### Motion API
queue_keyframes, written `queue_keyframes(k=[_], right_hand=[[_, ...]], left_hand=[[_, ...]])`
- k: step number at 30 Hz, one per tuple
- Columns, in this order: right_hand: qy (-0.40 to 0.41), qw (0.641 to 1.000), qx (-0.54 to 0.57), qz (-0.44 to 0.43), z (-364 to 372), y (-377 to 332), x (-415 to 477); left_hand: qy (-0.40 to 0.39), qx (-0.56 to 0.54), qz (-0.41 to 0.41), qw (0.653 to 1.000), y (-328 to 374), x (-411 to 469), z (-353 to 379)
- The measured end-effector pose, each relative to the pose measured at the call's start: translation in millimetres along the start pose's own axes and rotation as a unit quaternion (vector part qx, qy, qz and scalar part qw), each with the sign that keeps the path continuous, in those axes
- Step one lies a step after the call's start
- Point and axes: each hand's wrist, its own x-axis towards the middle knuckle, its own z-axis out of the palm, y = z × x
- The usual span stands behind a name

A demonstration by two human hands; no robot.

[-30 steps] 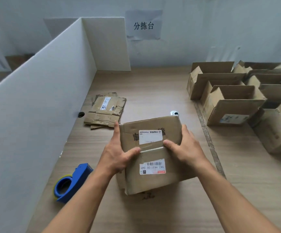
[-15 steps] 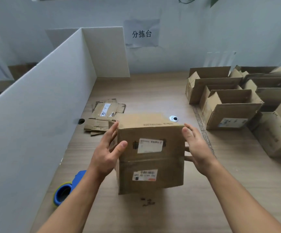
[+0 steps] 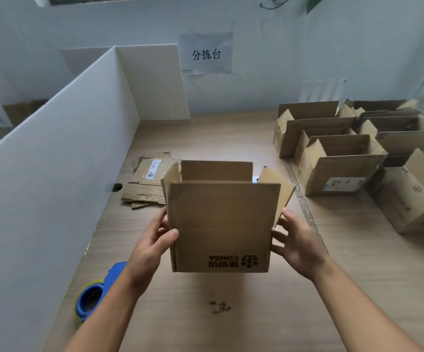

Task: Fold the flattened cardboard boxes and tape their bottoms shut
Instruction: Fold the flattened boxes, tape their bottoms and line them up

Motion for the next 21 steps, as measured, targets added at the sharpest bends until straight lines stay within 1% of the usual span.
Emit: queue_keyframes(k=[2, 4, 8, 10, 11, 13, 15, 18, 21], right_hand=[[0.006, 1.000, -0.007, -0.009, 3, 9, -2], [0.010, 1.000, -0.016, 0.004, 1, 22, -4], [0.020, 0.995, -0.087, 0.033, -6, 47, -13], [0.006, 0.991, -0.125, 0.043, -10, 58, -19], [-0.005, 0.989, -0.138, 0.046, -12, 63, -22], [-0.022, 0.987, -0.150, 0.048, -12, 69, -29], [-0.032, 0.988, -0.148, 0.040, -11, 73, -33], [-0.039, 0.985, -0.166, 0.019, -9, 74, -34], [-0.019, 0.969, -0.245, -0.028, -11, 71, -28]], left_hand=[[-0.014, 0.023, -0.032, 0.999, -8, -8, 3], [-0.015, 0.023, -0.070, 0.997, -21, -16, 4], [0.013, 0.012, -0.114, 0.993, -40, -32, 6], [0.027, 0.022, -0.119, 0.992, -47, -39, 3], [0.027, 0.043, -0.123, 0.991, -50, -42, 1], [0.012, 0.083, -0.126, 0.989, -56, -48, -3], [0.002, 0.092, -0.125, 0.988, -58, -53, -2], [0.036, 0.134, -0.094, 0.986, -55, -55, 0], [0.075, 0.141, -0.093, 0.983, -43, -47, 3]])
